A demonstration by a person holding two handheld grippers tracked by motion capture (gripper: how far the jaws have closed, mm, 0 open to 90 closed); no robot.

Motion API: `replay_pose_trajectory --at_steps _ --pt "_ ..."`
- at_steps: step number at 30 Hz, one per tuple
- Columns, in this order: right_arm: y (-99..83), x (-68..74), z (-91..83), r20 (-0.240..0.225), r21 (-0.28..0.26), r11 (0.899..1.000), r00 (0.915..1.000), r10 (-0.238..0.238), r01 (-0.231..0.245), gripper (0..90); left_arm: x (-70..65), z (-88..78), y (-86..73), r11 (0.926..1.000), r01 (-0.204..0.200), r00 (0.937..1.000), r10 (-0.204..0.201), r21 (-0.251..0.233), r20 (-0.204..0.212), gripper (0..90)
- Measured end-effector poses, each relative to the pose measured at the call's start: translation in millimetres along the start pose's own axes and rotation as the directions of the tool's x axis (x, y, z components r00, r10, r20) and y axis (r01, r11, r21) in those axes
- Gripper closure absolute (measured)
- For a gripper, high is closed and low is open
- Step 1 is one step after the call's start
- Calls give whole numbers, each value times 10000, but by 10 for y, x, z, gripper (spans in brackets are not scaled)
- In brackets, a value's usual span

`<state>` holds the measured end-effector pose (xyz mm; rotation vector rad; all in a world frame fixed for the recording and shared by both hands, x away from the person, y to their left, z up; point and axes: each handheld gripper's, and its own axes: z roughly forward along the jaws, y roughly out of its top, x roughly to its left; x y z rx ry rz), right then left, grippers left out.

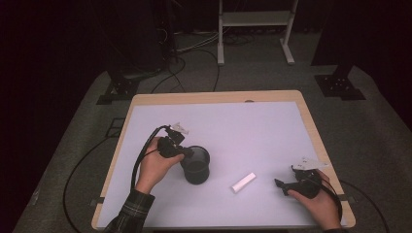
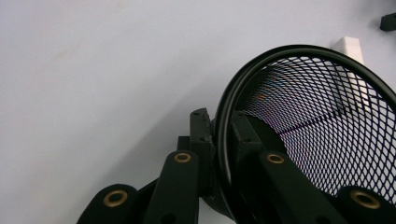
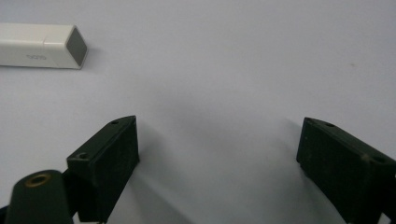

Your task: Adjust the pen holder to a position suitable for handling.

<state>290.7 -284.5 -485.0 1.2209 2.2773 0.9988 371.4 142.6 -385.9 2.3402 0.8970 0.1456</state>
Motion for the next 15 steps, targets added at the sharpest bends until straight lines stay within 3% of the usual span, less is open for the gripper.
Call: replay_pose_trajectory --at_steps 15 --pt "1 -2 0 -10 9 10000 10000 7 -7 119 -74 86 -123 9999 62 9997 -58 -129 238 816"
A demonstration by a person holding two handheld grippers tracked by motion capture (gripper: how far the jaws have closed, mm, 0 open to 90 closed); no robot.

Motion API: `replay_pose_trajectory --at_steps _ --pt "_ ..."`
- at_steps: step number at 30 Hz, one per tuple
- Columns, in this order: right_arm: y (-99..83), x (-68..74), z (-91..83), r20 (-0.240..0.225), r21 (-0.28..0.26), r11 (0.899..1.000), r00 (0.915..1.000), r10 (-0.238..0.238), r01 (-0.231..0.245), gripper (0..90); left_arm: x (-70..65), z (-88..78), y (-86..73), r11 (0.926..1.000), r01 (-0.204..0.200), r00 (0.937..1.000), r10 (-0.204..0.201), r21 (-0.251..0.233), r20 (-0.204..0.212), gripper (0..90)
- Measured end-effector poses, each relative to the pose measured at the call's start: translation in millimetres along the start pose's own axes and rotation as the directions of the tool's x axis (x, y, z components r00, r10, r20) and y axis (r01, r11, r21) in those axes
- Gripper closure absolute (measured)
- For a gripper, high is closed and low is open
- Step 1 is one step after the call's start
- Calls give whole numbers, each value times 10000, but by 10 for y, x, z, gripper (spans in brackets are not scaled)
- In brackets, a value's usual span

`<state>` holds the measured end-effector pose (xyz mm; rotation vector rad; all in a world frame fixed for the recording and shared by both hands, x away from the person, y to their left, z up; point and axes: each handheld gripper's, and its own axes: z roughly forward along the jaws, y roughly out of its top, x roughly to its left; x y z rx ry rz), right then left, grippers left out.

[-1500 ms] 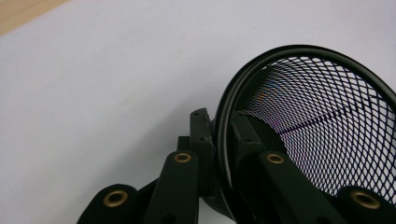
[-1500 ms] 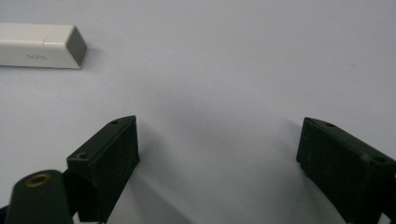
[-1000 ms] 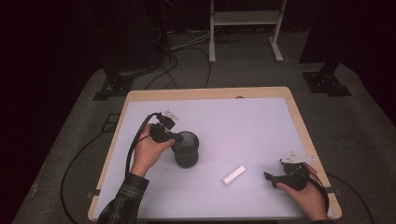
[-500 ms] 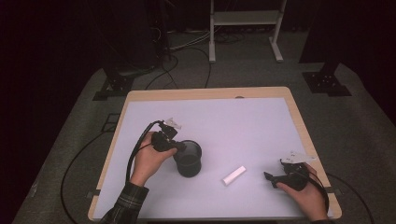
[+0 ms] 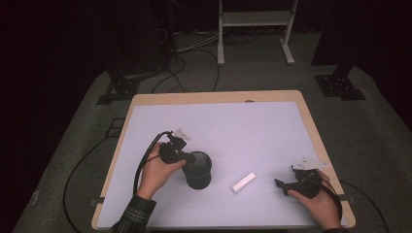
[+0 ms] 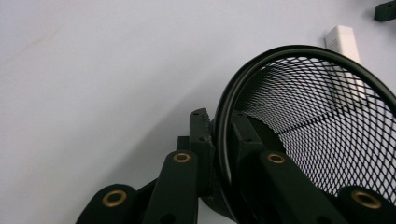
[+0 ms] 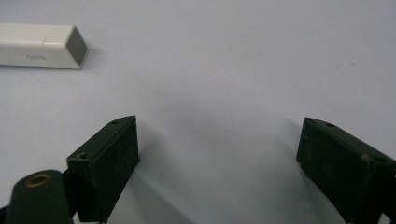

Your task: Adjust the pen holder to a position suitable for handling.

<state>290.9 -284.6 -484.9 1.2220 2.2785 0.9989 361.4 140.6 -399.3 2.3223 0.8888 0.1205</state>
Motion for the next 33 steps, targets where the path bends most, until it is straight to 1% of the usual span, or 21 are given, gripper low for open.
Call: replay_pose_trajectory --at_steps 2,4,5,6,8,9,10,12,16,19,24,27,28,30,33 --pt "0 0 0 -1 -1 10000 10000 0 0 119 10 -1 -12 9999 79 10000 -78 -80 6 761" --pt "0 0 0 -1 -3 10000 10000 -5 5 119 13 -20 -17 9999 -8 9999 6 -130 -134 706" --pt "0 0 0 -1 0 10000 10000 -1 1 119 5 -44 -19 9998 -6 10000 5 -214 -45 633" --pt "0 0 0 -1 1 10000 10000 2 -2 119 5 -44 -19 9998 -6 10000 5 -214 -45 598" --pt "0 -1 0 -1 2 10000 10000 5 -5 119 -8 -96 -31 9990 33 10000 -37 -441 -79 506" --pt "0 -1 0 -1 2 10000 10000 5 -5 119 -8 -96 -31 9990 33 10000 -37 -441 -79 464" --pt "1 -1 0 -3 3 10000 10000 13 -13 119 -12 -107 -37 9986 102 9999 -105 -514 -55 464" --pt "1 -2 1 -7 4 10000 10000 20 -20 119 -5 -147 -51 9977 114 9999 -114 -662 0 370" --pt "1 -1 1 -6 2 10000 10000 15 -15 119 -18 -215 -89 9955 51 10000 -58 -945 -72 244" --pt "0 -1 0 -1 -1 10000 10000 3 -3 119 -22 -271 -112 9940 81 9999 -97 -1091 -139 190" --pt "0 -1 0 -1 -1 10000 10000 -2 2 119 -42 -380 -140 9914 14 9995 -55 -1308 -311 151" --pt "-1 0 0 0 -5 10000 10000 -5 5 119 -42 -417 -202 9915 24 9993 -72 -1298 -368 126" --pt "-1 0 0 0 -5 10000 10000 -2 2 119 -40 -425 -228 9914 83 9993 -131 -1303 -362 116" --pt "-1 0 0 -1 -10 10000 10000 -5 5 119 -33 -447 -280 9918 53 9991 -104 -1274 -400 113" --pt "-1 0 0 -1 -4 10000 10000 -3 3 119 -20 -484 -356 9909 97 9986 -166 -1344 -508 105"
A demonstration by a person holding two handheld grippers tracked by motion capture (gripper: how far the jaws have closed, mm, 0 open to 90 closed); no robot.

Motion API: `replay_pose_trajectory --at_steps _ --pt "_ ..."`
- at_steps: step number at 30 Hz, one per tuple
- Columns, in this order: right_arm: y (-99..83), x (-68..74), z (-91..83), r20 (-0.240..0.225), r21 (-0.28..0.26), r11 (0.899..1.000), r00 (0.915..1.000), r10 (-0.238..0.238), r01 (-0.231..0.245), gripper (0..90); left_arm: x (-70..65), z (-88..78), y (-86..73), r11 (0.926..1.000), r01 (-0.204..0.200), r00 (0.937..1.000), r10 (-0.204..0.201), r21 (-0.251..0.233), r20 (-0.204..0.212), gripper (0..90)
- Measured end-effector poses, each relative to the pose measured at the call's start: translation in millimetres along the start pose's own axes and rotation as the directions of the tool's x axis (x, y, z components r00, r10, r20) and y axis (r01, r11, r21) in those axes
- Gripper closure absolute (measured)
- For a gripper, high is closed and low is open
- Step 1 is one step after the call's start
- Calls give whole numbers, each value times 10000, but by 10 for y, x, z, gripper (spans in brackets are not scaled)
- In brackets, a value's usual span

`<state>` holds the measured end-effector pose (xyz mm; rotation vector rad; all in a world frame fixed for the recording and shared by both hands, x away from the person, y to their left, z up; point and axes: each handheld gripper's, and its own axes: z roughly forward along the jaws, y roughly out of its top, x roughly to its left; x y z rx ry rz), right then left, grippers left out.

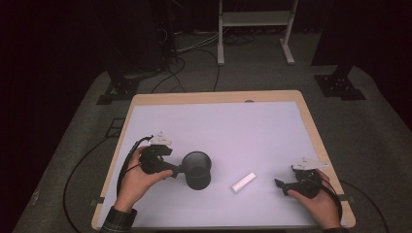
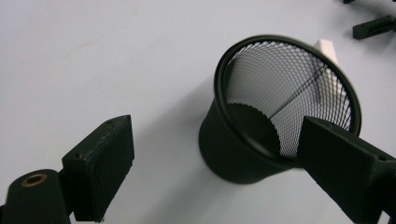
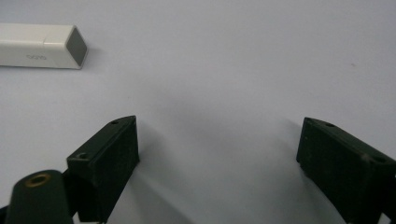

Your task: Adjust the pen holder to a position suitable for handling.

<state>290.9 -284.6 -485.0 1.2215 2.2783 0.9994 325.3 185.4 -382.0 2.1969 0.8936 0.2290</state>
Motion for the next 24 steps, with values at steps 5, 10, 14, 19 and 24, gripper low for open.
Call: replay_pose_trajectory --at_steps 5,10,14,19,24 --pt "0 0 0 2 1 10000 10000 -1 1 119 37 -101 -141 9999 98 9998 -100 -114 -192 104" --pt "0 0 0 0 1 10000 10000 0 0 119 83 -160 -278 9995 242 9990 -249 -192 -381 104" --pt "0 0 0 -1 2 10000 10000 1 -1 119 118 -163 -382 9994 311 9982 -318 -137 -502 104" --pt "0 0 0 0 4 10000 10000 -3 3 119 142 -157 -485 9990 418 9973 -425 -132 -605 104" --pt "0 1 0 6 -6 10000 10000 2 -2 119 167 -151 -594 9988 491 9958 -490 -9 -769 104"
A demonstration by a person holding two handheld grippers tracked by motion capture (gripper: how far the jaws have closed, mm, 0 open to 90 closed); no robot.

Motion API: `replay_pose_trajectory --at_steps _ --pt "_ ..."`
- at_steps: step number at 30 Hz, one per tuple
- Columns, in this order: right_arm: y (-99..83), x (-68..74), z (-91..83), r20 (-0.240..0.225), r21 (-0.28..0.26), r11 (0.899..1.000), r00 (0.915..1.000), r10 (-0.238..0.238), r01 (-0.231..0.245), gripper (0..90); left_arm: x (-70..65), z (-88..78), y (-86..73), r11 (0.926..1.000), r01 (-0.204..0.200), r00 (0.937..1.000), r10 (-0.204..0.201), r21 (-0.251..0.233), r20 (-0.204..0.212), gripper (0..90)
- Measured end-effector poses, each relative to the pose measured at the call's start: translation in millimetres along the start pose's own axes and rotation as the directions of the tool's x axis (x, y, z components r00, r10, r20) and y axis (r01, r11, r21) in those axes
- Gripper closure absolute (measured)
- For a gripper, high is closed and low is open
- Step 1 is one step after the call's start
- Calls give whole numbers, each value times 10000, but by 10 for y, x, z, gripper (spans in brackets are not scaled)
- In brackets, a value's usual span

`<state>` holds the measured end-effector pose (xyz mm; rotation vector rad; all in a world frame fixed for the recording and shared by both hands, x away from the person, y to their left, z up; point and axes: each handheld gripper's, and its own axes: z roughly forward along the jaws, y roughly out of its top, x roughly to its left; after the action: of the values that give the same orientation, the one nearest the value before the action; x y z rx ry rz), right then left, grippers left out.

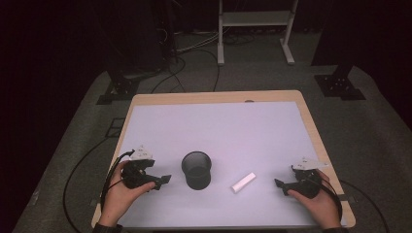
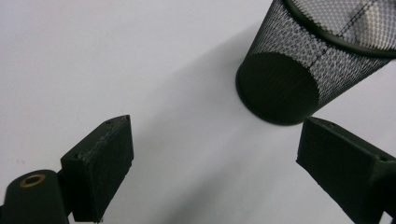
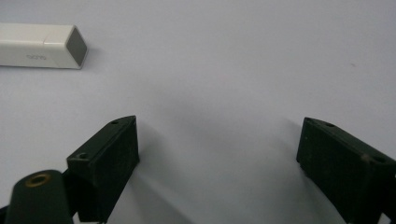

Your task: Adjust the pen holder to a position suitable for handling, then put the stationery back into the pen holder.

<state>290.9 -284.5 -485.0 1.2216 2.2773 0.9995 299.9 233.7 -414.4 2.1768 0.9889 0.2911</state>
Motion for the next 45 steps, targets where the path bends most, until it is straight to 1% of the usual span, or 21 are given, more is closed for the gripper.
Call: replay_pose_trajectory --at_steps 1,2,3,5,6,7,12,13,16,19,21,23,27,28,31,36,38,39,40,41,45 --pt "0 0 0 -2 3 10000 10000 1 -1 119 0 8 -23 10000 64 10000 -64 -24 -24 104" --pt "0 1 0 -3 1 10000 10000 12 -12 119 15 26 -89 10000 63 9999 -62 71 -126 104" --pt "0 1 0 -3 1 10000 10000 12 -12 119 15 26 -89 10000 63 9999 -62 71 -126 104" --pt "0 0 0 -3 1 10000 10000 5 -5 119 28 46 -149 9998 91 9998 -88 167 -200 104" --pt "0 0 0 -2 0 10000 10000 8 -8 119 32 65 -194 9997 143 9994 -136 222 -308 104" --pt "0 0 0 -3 -1 10000 10000 8 -8 119 40 80 -229 9996 85 9991 -73 282 -422 104" --pt "1 1 -1 -7 6 10000 10000 13 -13 119 79 160 -423 9982 131 9976 -91 583 -682 105" --pt "1 1 -1 -7 6 10000 10000 13 -13 119 79 160 -423 9982 131 9976 -91 583 -682 104" --pt "2 3 -1 -5 7 10000 10000 16 -16 118 78 201 -498 9979 53 9952 10 643 -974 104" --pt "2 3 -2 9 2 10000 10000 -18 18 119 82 225 -545 9984 -140 9939 200 557 -1087 104" --pt "2 1 -2 -9 8 10000 10000 24 -24 119 85 223 -555 9988 -132 9940 181 468 -1075 101" --pt "3 1 -1 -8 11 10000 10000 19 -19 118 75 231 -567 9990 -194 9926 240 396 -1190 95" --pt "3 0 -1 -20 18 10000 10000 31 -31 118 74 256 -594 9997 -119 9903 146 202 -1379 54" --pt "3 0 -1 -15 19 10000 10000 21 -21 118 85 263 -603 9999 -58 9904 77 136 -1381 25" --pt "4 1 -1 -12 23 10000 10000 17 -17 121 86 264 -651 9997 -97 9905 64 -233 -1373 16" --pt "1 1 -9 -41 -49 10000 10000 -61 60 141 87 265 -652 9997 -83 9907 51 -228 -1358 14" --pt "3 1 -22 -213 -125 9997 9996 -189 186 197 88 264 -653 9997 -80 9907 48 -231 -1358 14" --pt "3 1 -22 -213 -125 9997 9996 -189 186 197 87 266 -653 9997 -89 9907 57 -232 -1362 14" --pt "5 -1 -27 -257 -162 9996 9994 -246 242 239 87 265 -654 9997 -89 9907 56 -234 -1357 14" --pt "10 1 -30 -334 -242 9994 9991 -253 245 257 87 265 -654 9997 -88 9907 55 -234 -1356 14" --pt "21 7 -40 -523 -307 9990 9981 -327 311 260 88 265 -655 9997 -93 9907 61 -228 -1359 14"
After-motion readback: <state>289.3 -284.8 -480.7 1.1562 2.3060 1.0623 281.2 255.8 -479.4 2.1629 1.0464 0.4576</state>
